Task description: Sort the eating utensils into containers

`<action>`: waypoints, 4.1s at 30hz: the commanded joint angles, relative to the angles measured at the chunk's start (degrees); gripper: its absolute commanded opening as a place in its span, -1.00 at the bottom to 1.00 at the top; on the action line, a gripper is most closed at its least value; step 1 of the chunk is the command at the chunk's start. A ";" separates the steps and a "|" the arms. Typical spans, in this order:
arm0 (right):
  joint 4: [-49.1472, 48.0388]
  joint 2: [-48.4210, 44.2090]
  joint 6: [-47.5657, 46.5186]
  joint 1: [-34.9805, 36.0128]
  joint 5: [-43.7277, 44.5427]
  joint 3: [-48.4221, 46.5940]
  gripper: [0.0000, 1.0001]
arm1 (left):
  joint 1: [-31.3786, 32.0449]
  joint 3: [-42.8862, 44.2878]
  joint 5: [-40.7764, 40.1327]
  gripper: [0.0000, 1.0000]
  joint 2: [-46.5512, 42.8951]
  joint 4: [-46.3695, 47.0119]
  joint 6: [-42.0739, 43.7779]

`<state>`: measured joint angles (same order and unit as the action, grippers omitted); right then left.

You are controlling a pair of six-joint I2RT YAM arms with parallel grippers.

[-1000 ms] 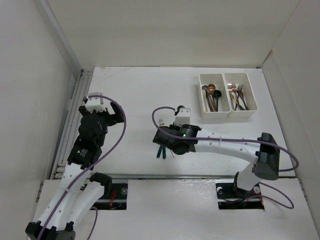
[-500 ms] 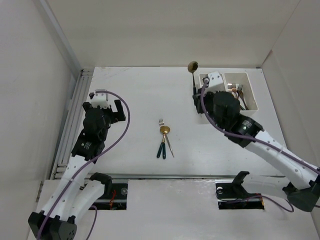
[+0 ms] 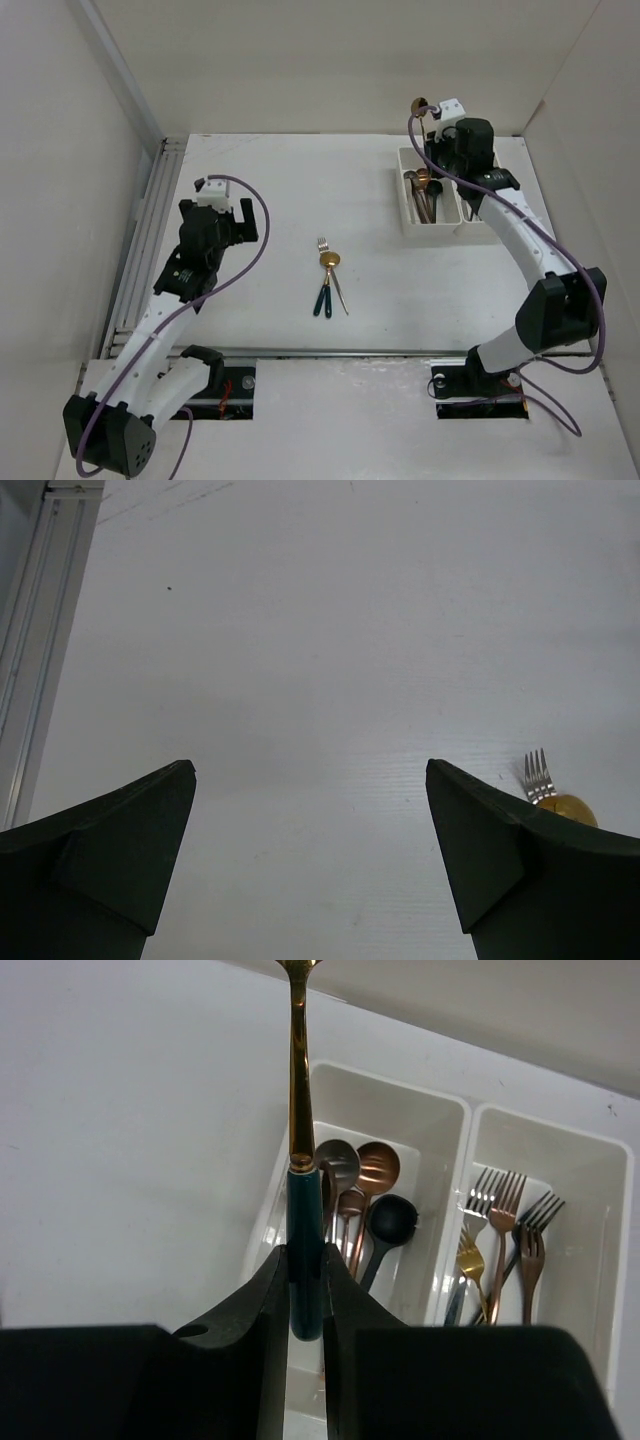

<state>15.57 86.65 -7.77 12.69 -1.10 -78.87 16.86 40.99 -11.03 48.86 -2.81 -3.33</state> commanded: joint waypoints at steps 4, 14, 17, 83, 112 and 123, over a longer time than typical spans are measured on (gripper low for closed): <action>-1.86 0.35 -2.51 -4.06 -5.13 -4.27 -1.00 | -0.16 3.74 5.75 1.00 4.65 2.11 0.70; -1.42 16.35 0.91 -5.74 -3.56 -4.27 -1.00 | -0.16 6.82 9.62 1.00 11.16 2.63 -0.45; -1.42 19.16 1.53 -6.45 -2.16 -4.27 -1.00 | -0.16 6.82 11.64 1.00 11.78 2.63 -0.97; 18.00 30.32 43.81 40.66 21.76 -0.32 -0.28 | -0.16 1.63 12.09 1.00 2.12 -6.16 0.87; 38.74 20.85 32.47 36.09 49.79 -5.24 -1.00 | -0.16 0.58 10.32 1.00 1.06 -5.10 1.93; 13.80 -1.57 9.37 16.02 38.23 -6.22 -1.00 | -0.16 0.58 10.32 1.00 1.68 -3.96 2.45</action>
<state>40.14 89.32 10.92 38.94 40.38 -83.61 16.86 41.80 -0.27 51.16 -9.23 -1.87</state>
